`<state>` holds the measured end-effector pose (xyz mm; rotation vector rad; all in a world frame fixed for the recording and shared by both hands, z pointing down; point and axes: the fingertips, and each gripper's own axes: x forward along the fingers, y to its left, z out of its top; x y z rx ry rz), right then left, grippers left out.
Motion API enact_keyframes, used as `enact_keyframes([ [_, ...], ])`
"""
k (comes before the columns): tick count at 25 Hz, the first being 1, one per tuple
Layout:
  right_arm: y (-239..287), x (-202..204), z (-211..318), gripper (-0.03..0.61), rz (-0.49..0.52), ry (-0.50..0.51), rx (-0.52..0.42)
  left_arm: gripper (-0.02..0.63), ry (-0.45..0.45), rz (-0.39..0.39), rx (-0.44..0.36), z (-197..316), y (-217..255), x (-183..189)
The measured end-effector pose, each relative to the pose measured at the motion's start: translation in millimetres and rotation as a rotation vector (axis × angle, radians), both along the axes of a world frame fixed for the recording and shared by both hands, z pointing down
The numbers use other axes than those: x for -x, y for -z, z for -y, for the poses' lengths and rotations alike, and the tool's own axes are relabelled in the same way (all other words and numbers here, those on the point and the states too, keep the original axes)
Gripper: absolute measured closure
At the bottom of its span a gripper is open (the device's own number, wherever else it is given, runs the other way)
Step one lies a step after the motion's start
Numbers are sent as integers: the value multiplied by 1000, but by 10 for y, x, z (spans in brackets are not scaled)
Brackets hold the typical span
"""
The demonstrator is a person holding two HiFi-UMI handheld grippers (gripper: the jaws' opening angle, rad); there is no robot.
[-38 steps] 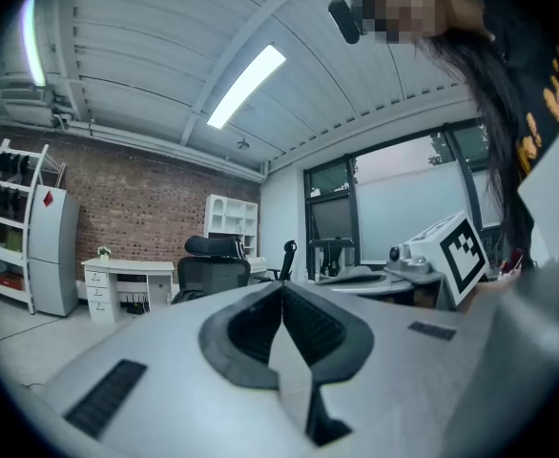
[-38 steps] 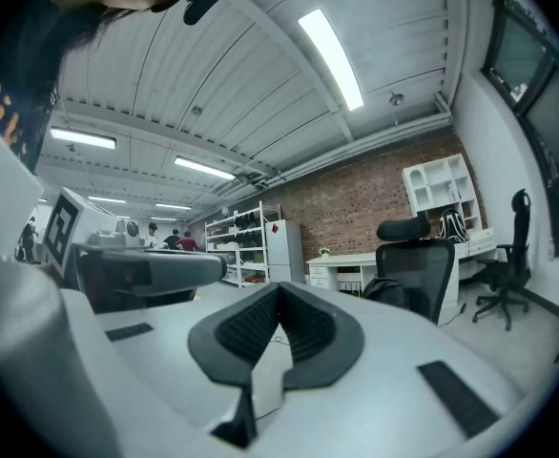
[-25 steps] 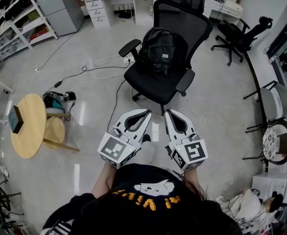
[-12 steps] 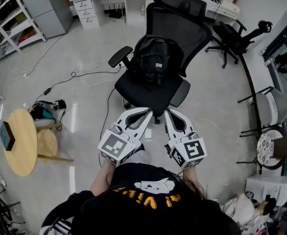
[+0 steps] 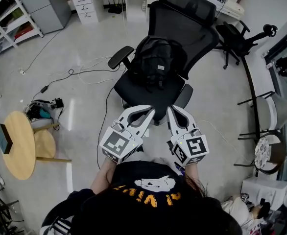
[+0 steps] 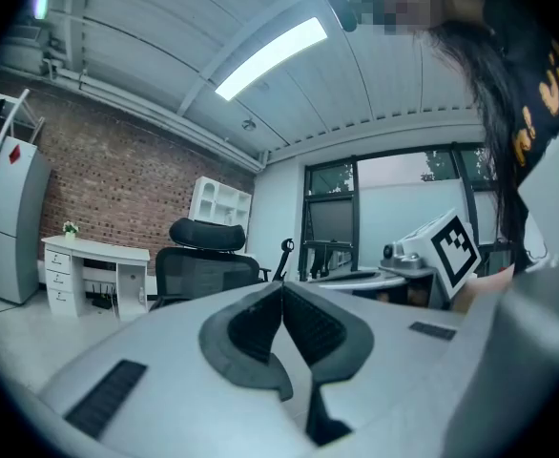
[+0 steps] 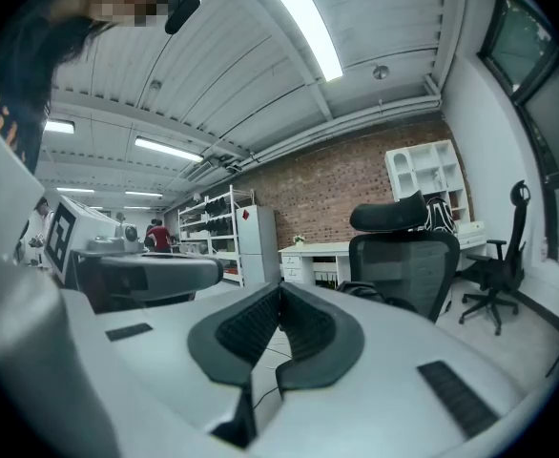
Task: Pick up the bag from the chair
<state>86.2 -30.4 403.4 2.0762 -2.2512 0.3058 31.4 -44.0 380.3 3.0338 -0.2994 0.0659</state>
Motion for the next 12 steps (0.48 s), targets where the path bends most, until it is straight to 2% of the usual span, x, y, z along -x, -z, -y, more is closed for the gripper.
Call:
enact_keyframes([
  [12,-100,-108,615,575,-46,74,35,606,105,6,31,440,-103,150],
])
